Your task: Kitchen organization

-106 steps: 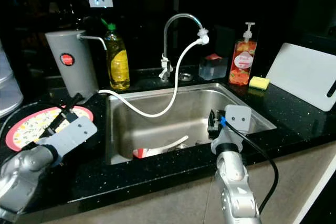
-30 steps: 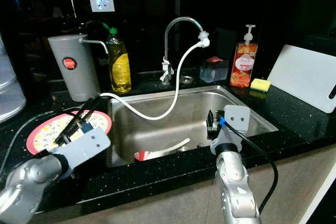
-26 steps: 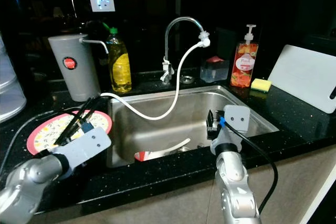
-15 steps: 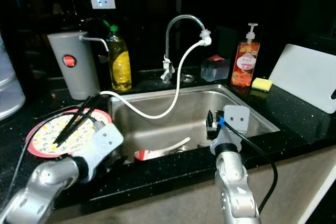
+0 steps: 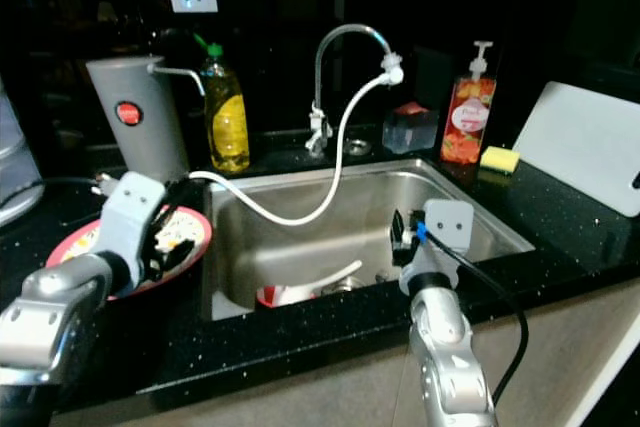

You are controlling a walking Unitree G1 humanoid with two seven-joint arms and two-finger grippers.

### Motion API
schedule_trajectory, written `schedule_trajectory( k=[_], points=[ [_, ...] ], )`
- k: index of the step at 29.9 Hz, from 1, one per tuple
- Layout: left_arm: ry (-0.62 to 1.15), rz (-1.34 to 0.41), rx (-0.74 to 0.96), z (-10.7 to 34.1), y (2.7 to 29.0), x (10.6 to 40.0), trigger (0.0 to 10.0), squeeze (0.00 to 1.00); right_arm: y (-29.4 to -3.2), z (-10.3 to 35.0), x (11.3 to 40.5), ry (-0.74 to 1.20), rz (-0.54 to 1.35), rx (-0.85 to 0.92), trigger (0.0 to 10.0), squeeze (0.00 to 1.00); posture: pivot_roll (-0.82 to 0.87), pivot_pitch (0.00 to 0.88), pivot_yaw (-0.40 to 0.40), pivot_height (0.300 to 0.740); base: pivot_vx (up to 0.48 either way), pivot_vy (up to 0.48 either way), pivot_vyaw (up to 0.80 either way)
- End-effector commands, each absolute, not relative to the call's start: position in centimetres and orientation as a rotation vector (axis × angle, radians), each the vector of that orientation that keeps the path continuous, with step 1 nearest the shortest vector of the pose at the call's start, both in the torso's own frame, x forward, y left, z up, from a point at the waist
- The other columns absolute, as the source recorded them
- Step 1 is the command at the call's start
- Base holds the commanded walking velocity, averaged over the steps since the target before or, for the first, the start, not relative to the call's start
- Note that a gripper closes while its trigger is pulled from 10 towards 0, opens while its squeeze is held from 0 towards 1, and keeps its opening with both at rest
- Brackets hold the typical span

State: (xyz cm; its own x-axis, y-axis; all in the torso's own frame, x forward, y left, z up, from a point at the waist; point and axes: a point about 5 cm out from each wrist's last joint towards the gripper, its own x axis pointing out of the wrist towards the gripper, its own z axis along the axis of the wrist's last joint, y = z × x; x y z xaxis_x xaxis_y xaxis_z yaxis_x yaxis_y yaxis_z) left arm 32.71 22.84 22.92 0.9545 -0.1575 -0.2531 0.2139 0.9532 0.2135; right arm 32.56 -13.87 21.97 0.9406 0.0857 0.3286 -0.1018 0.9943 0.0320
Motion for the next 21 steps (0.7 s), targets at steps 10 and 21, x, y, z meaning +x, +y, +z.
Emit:
schedule_trajectory(
  k=[10, 21],
  points=[
    [0.244, -0.101, 0.174, 24.0, 24.8, 34.5, 10.0, 0.0, -8.2, 24.1, 32.1, -0.349, 0.537, -0.029, 10.0, 0.0, -0.05, 0.001, -0.005, 0.74, 0.0, 0.0, 0.0],
    [0.245, -0.049, 0.128, 24.5, 26.5, 35.7, 10.0, 0.0, -4.6, 24.1, 31.7, -0.307, 0.809, -0.096, 10.0, 0.0, -0.05, 0.0, -0.008, 0.74, 0.0, 0.0, 0.0]
  ],
)
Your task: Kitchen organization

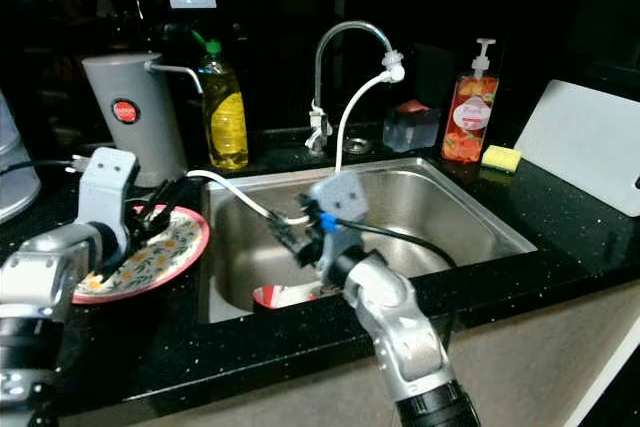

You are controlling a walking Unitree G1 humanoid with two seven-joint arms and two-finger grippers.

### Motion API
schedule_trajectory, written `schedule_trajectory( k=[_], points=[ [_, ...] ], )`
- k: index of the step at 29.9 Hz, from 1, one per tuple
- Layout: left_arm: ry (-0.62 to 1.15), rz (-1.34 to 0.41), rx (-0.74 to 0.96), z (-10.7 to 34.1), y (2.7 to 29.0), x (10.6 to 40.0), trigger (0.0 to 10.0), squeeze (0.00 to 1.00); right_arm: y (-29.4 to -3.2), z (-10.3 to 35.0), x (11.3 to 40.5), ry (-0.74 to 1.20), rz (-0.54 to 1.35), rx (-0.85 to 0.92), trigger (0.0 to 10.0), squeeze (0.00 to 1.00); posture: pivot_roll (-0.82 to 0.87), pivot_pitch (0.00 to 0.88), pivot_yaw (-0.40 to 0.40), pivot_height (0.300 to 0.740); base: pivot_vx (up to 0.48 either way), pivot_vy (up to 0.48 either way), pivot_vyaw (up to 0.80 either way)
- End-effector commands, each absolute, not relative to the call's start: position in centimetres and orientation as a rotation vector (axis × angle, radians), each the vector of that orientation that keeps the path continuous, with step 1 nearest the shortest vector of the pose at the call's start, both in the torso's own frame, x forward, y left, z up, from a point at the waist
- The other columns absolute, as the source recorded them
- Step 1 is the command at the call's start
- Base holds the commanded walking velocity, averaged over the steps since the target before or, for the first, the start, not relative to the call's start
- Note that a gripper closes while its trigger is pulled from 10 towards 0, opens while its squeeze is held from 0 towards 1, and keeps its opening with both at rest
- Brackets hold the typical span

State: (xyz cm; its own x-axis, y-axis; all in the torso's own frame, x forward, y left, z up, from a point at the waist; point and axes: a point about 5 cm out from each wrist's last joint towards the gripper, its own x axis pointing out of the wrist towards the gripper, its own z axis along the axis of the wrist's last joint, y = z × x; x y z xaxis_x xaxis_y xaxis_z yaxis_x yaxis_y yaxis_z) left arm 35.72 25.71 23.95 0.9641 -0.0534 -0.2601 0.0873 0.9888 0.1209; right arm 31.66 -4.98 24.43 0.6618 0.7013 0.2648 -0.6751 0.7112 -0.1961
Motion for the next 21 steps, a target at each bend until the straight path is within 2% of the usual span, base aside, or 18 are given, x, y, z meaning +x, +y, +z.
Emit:
schedule_trajectory(
  k=[1, 6, 12, 21],
  points=[
    [0.255, -0.035, 0.125, 24.5, 26.9, 35.9, 10.0, 0.0, -4.3, 23.8, 31.6, -0.273, 0.846, -0.131, 10.0, 0.0, -0.05, 0.0, -0.008, 0.74, 0.0, 0.0, 0.0],
    [0.274, -0.03, 0.12, 24.2, 27.5, 36.2, 10.0, 0.0, -4.6, 22.7, 31.8, -0.139, 0.886, -0.166, 10.0, 0.0, -0.06, 0.0, -0.015, 0.74, 0.0, 0.0, 0.0],
    [0.285, -0.026, 0.134, 24.0, 27.9, 36.6, 10.0, 0.0, -5.0, 22.8, 32.1, -0.092, 0.905, -0.144, 10.0, 0.0, -0.06, 0.0, -0.015, 0.74, 0.0, 0.0, 0.0],
    [0.297, -0.022, 0.141, 23.6, 28.2, 37.0, 10.0, 0.0, -5.1, 23.1, 32.4, -0.028, 0.895, -0.016, 10.0, 0.0, -0.06, 0.0, -0.016, 0.74, 0.0, 0.0, 0.0]
  ],
)
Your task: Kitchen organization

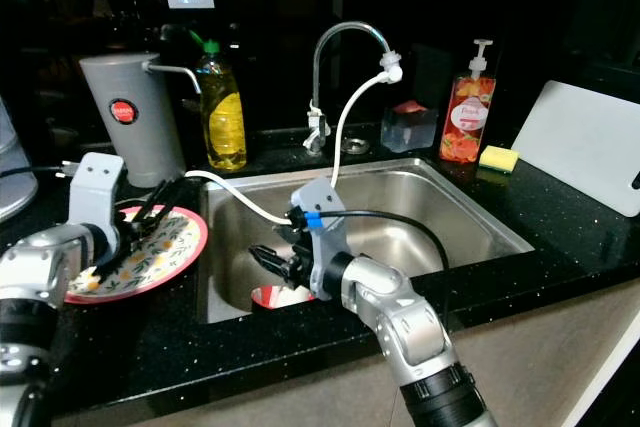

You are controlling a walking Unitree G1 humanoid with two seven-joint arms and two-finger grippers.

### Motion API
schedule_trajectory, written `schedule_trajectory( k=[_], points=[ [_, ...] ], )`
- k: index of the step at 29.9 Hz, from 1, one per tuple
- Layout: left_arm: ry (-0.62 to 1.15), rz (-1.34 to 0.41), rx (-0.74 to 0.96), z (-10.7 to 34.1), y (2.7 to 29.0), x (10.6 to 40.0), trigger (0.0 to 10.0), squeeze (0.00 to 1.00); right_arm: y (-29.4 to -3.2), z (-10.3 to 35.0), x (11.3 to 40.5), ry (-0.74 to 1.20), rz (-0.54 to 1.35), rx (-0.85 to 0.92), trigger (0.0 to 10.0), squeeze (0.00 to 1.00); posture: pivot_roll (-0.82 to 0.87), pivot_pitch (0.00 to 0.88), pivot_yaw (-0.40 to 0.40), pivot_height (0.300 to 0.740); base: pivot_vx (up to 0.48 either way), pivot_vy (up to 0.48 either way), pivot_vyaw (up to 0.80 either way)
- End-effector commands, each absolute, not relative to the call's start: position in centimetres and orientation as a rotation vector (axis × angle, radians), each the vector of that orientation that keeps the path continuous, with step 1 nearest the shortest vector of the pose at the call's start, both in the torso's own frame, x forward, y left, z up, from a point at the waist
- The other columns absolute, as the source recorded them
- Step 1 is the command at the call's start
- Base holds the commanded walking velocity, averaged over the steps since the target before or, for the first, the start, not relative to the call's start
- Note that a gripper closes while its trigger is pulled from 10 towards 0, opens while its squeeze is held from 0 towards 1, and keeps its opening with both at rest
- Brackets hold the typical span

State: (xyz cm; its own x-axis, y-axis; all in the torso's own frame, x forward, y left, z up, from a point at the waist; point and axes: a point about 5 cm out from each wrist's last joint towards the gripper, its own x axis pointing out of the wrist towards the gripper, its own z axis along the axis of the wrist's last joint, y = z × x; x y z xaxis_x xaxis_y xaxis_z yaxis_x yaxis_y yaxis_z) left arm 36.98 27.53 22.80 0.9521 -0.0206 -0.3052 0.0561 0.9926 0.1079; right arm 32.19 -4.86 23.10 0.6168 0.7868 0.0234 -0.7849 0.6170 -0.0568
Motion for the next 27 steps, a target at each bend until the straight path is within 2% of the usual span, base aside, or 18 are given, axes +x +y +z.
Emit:
schedule_trajectory(
  k=[1, 9, 12, 15, 19, 27],
  points=[
    [0.297, -0.021, 0.141, 23.5, 28.2, 37.0, 10.0, 0.0, -5.1, 23.2, 32.5, -0.023, 0.892, -0.008, 10.0, 0.0, -0.06, 0.0, -0.016, 0.74, 0.0, 0.0, 0.0],
    [0.271, -0.033, 0.128, 23.7, 27.9, 37.2, 10.0, 0.0, -5.6, 23.7, 33.3, 0.023, 0.769, 0.012, 10.0, 0.0, -0.06, 0.0, -0.02, 0.74, 0.0, 0.0, 0.0],
    [0.225, -0.05, 0.126, 24.6, 27.4, 37.2, 10.0, 0.0, -6.4, 25.9, 33.9, -0.055, 0.598, -0.038, 10.0, 0.0, -0.07, 0.0, -0.021, 0.74, 0.0, 0.0, 0.0],
    [0.2, -0.073, 0.126, 25.2, 26.9, 37.2, 10.0, 0.0, -6.6, 27.3, 33.9, -0.111, 0.533, -0.089, 10.0, 0.0, -0.07, 0.0, -0.021, 0.74, 0.0, 0.0, 0.0],
    [0.167, -0.104, 0.13, 25.9, 26.1, 37.2, 10.0, 0.0, -6.4, 28.9, 34.0, -0.115, 0.543, 0.017, 10.0, 0.0, -0.06, 0.0, -0.021, 0.74, 0.0, 0.0, 0.0],
    [0.153, -0.108, 0.132, 26.3, 26.1, 37.2, 10.0, 0.0, -6.7, 29.2, 34.6, -0.043, 0.579, 0.05, 10.0, 0.0, -0.06, 0.0, -0.021, 0.74, 0.0, 0.0, 0.0]
  ],
)
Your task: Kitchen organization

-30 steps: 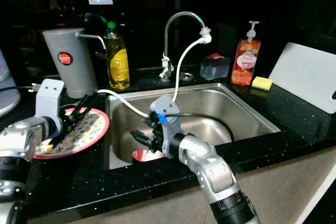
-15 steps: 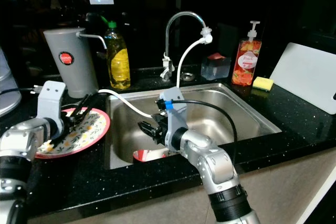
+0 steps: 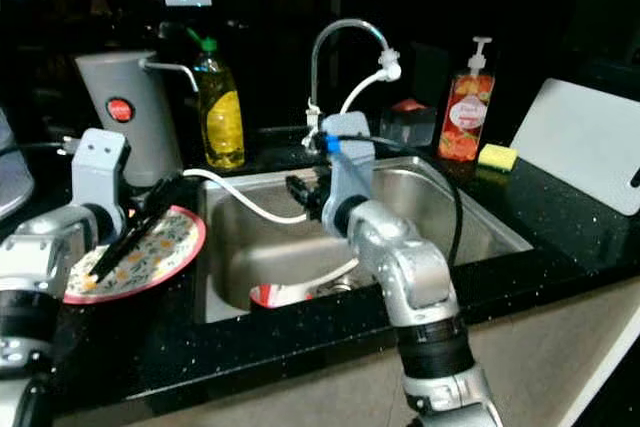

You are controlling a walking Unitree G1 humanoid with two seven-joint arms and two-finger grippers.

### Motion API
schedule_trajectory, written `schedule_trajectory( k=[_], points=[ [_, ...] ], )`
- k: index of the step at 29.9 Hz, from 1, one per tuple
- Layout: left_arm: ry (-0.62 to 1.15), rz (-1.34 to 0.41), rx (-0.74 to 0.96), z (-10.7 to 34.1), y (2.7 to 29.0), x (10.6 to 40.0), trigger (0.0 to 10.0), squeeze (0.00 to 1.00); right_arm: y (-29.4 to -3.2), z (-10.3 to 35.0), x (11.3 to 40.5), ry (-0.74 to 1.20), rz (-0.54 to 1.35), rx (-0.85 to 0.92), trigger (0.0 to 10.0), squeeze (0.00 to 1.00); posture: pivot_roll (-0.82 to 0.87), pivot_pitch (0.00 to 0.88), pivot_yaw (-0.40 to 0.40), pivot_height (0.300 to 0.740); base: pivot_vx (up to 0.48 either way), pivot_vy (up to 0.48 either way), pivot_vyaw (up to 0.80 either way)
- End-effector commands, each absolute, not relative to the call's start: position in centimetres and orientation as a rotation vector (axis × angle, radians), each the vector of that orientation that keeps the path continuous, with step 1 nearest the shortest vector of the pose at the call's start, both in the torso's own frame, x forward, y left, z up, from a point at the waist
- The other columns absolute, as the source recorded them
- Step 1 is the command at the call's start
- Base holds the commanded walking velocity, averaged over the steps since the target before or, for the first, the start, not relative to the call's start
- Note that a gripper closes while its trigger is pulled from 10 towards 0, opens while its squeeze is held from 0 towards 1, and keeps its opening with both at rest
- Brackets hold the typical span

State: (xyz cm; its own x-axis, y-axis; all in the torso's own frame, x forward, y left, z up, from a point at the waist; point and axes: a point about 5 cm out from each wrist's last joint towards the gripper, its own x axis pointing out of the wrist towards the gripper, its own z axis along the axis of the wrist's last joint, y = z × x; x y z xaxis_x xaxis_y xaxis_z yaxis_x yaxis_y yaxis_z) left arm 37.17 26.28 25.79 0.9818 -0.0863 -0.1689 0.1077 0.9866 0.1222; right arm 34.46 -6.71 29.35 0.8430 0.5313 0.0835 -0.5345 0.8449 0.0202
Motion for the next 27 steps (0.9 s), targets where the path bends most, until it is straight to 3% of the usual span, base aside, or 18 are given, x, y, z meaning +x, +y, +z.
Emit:
schedule_trajectory(
  k=[1, 9, 27],
  points=[
    [0.153, -0.105, 0.132, 26.2, 26.1, 37.1, 10.0, 0.0, -6.6, 28.8, 34.5, -0.004, 0.629, 0.002, 10.0, 0.0, -0.06, 0.0, -0.017, 0.74, 0.0, 0.0, 0.0],
    [0.168, -0.094, 0.131, 25.6, 26.1, 36.9, 10.0, 0.0, -5.7, 27.4, 33.3, 0.129, 0.826, -0.052, 10.0, 0.0, -0.07, 0.001, -0.017, 0.74, 0.0, 0.0, 0.0],
    [0.274, -0.043, 0.075, 22.6, 27.1, 36.7, 10.0, 0.0, -5.6, 25.0, 33.8, 0.173, 0.752, 0.151, 10.0, 0.0, -0.06, 0.006, -0.011, 0.74, 0.0, 0.0, 0.0]
  ],
)
